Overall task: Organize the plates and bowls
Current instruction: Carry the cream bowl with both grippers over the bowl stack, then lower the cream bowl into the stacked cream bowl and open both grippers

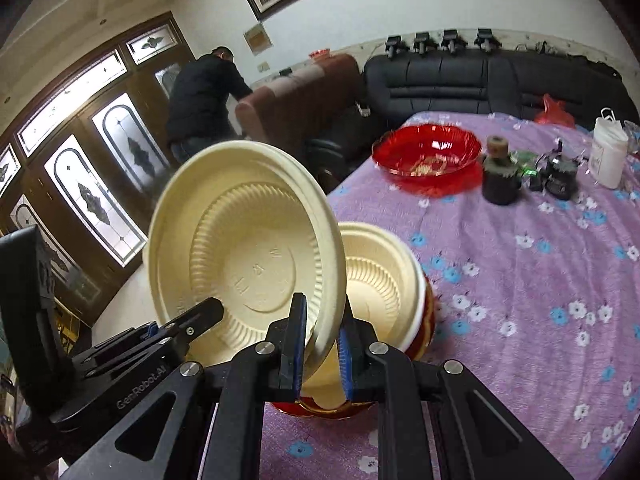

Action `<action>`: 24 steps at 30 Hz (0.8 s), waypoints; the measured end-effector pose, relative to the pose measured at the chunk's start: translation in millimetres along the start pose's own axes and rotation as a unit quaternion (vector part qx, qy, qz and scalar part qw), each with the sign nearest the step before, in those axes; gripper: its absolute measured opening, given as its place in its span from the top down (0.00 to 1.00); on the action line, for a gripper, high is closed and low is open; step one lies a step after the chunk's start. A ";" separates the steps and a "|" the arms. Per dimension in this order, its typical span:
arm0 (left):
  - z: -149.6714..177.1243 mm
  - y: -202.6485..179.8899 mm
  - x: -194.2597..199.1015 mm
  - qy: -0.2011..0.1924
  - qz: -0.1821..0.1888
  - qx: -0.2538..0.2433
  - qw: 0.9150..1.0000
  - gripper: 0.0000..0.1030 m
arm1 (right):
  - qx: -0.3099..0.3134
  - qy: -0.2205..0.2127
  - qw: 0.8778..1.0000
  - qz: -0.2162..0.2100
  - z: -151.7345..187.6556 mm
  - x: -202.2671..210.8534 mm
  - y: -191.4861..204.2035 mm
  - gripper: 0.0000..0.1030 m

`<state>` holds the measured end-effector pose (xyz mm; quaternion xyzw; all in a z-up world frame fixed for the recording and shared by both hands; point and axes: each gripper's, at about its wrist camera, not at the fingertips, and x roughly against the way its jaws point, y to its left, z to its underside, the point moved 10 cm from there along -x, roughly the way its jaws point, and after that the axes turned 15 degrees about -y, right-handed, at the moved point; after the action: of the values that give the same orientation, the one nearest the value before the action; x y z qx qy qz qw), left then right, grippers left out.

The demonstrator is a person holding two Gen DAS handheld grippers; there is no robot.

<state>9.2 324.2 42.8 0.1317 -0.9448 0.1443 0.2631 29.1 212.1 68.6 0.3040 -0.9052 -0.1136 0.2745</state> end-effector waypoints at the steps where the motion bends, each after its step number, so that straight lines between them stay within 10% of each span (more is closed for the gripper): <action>1: 1.6 1.0 -2.9 0.004 0.001 0.002 1.000 0.82 | 0.001 0.005 1.000 0.003 3.0 -5.0 -0.9 0.84; 10: 6.7 -3.9 -19.5 0.023 0.003 0.000 1.000 0.80 | -0.026 0.024 0.999 0.015 6.4 -22.9 -22.3 0.84; 16: 8.6 0.8 -12.0 0.023 -0.003 0.008 1.000 0.43 | -0.024 0.025 0.999 0.027 5.9 -24.6 -27.2 0.84; 24: -3.5 18.3 26.0 -0.025 -0.005 0.035 0.999 0.30 | 0.025 -0.002 0.998 0.055 1.6 -24.4 -23.7 0.83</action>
<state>-16.7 337.8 55.9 0.1494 -0.9447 0.1721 0.2356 56.0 208.3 48.0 0.2601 -0.9236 -0.0765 0.2711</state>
